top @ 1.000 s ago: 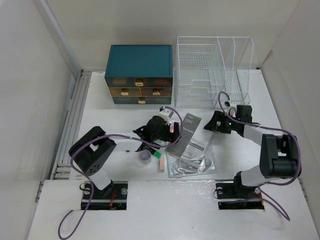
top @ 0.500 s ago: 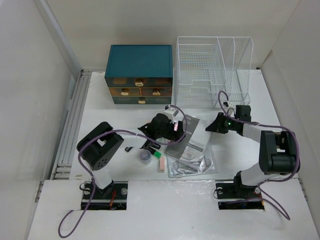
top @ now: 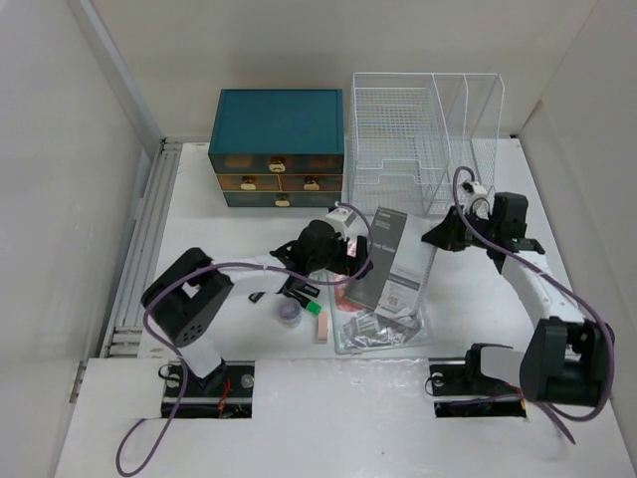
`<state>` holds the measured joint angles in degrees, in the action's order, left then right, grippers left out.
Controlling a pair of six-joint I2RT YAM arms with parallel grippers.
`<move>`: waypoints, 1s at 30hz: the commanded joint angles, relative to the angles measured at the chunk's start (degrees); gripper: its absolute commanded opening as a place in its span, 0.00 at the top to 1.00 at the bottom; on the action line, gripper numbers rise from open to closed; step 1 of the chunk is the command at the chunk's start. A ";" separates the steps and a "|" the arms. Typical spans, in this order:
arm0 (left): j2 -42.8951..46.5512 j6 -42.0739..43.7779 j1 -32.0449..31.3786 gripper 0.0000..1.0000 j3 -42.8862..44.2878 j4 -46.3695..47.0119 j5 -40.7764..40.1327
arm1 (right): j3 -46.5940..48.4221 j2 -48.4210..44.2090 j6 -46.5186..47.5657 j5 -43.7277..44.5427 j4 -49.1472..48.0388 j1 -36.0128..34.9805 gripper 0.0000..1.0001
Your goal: Organize the desk
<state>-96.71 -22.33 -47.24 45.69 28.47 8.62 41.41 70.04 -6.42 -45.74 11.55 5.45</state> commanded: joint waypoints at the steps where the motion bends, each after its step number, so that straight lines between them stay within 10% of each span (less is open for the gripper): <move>1: 9.33 1.23 -0.22 0.01 2.55 -2.60 -0.36 | 7.10 -5.17 7.46 -1.20 5.93 0.35 1.00; 13: 36.47 1.84 2.42 0.01 9.32 -22.13 -5.45 | 19.99 -20.81 13.79 11.27 9.35 -3.34 1.00; 30: 52.67 8.26 8.57 0.00 3.70 -31.90 -11.70 | 55.26 -10.64 10.99 45.80 -3.02 -3.87 1.00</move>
<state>-44.05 -15.27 -39.11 50.28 -3.68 -3.31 91.20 57.54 6.09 -12.51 21.12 2.15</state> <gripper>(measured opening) 0.997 0.187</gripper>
